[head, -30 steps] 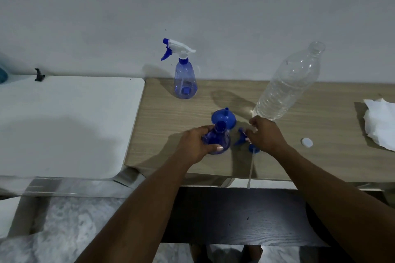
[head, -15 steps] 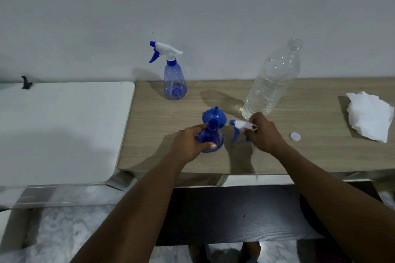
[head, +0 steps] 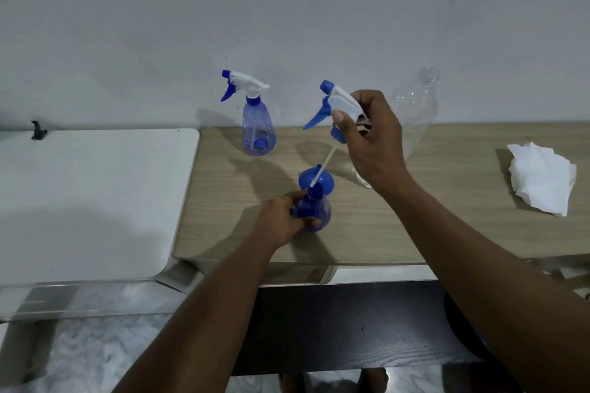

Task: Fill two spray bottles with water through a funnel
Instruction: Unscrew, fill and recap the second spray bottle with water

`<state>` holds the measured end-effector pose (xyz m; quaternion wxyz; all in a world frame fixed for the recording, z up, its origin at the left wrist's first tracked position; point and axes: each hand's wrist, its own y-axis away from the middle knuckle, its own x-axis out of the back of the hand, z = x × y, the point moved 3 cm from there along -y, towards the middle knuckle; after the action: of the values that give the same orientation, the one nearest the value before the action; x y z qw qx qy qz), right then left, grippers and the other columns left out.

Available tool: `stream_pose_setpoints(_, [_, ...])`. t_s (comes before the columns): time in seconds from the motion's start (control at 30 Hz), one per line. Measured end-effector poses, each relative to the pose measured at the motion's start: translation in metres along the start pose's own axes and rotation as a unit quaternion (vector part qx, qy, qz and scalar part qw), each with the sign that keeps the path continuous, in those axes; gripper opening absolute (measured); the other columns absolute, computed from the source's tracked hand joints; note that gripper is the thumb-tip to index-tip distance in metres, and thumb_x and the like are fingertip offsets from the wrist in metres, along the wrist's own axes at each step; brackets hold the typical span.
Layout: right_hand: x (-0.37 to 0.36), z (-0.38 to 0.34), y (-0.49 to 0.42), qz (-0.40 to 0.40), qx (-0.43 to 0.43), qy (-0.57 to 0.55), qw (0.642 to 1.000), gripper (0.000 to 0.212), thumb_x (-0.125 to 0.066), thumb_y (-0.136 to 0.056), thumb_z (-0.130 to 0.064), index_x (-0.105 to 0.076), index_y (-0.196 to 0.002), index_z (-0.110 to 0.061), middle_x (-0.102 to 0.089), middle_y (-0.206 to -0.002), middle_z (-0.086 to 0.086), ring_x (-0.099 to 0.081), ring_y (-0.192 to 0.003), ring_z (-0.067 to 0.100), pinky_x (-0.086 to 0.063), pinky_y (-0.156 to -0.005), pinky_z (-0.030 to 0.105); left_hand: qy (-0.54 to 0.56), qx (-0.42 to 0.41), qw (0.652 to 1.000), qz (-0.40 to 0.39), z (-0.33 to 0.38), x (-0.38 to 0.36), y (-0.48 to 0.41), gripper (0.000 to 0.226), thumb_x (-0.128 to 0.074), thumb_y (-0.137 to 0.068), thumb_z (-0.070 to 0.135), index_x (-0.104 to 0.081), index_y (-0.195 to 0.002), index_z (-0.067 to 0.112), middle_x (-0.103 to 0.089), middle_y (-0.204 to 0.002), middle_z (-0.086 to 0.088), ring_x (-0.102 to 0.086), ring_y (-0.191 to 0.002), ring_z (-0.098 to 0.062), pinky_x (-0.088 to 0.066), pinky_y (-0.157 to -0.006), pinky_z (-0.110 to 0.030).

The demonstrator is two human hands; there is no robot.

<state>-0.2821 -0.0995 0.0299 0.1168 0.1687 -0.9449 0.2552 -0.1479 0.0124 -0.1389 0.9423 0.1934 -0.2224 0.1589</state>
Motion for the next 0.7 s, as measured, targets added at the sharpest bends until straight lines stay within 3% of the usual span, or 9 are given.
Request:
stream_pose_setpoints(0.1, [-0.01,0.011,0.011,-0.028,-0.008,0.018,0.999,0.03,-0.068,-0.095,-0.03,-0.056,-0.11,-0.007,-0.061,-0.087,-0.011,-0.062,-0.072,-0.001,-0.052,-0.06,0.019,-0.006,0.0,1.0,0.001,0.001,0.0,0.0,0.08,-0.09,-0.068,0.035,-0.054,-0.139,0.033,-0.064,-0.128,0.007,-0.06,-0.111,-0.015,-0.049,-0.1,-0.036])
stream_pose_setpoints(0.23, [-0.021,0.039,0.035,-0.121,-0.03,0.064,0.99,0.026,-0.074,-0.09,-0.031,-0.06,-0.104,-0.015,-0.067,-0.09,-0.005,-0.064,-0.078,0.012,-0.054,-0.068,0.033,-0.015,-0.008,1.0,0.011,0.0,0.001,0.0,0.077,-0.09,-0.067,0.04,-0.057,-0.137,0.036,-0.067,-0.125,0.007,-0.062,-0.106,-0.015,-0.051,-0.097,-0.037])
stream_pose_setpoints(0.33, [-0.024,0.055,0.05,-0.19,-0.03,0.106,0.976,0.028,-0.075,-0.087,-0.034,-0.059,-0.102,-0.017,-0.064,-0.088,-0.011,-0.059,-0.078,0.008,-0.05,-0.067,0.031,-0.012,-0.007,1.0,0.005,-0.001,0.0,0.001,0.078,-0.089,-0.066,0.041,-0.056,-0.137,0.036,-0.067,-0.124,0.003,-0.063,-0.107,-0.016,-0.052,-0.098,-0.041])
stream_pose_setpoints(0.53, [-0.031,0.062,0.053,-0.303,-0.004,0.176,0.936,0.032,-0.059,-0.095,-0.024,-0.041,-0.121,-0.021,-0.061,-0.102,0.001,-0.061,-0.085,0.018,-0.055,-0.071,0.043,-0.023,-0.017,1.0,0.001,-0.001,0.0,-0.001,0.08,-0.089,-0.067,0.044,-0.056,-0.138,0.034,-0.066,-0.127,0.005,-0.062,-0.11,-0.016,-0.053,-0.098,-0.041])
stream_pose_setpoints(0.7, [-0.034,0.059,0.048,-0.35,0.022,0.233,0.907,0.042,-0.063,-0.089,-0.017,-0.041,-0.124,-0.017,-0.06,-0.108,0.004,-0.06,-0.086,0.022,-0.054,-0.072,0.043,-0.037,-0.02,0.999,0.0,-0.001,0.0,-0.001,0.077,-0.088,-0.068,0.046,-0.056,-0.138,0.034,-0.067,-0.125,0.004,-0.062,-0.11,-0.016,-0.052,-0.098,-0.041])
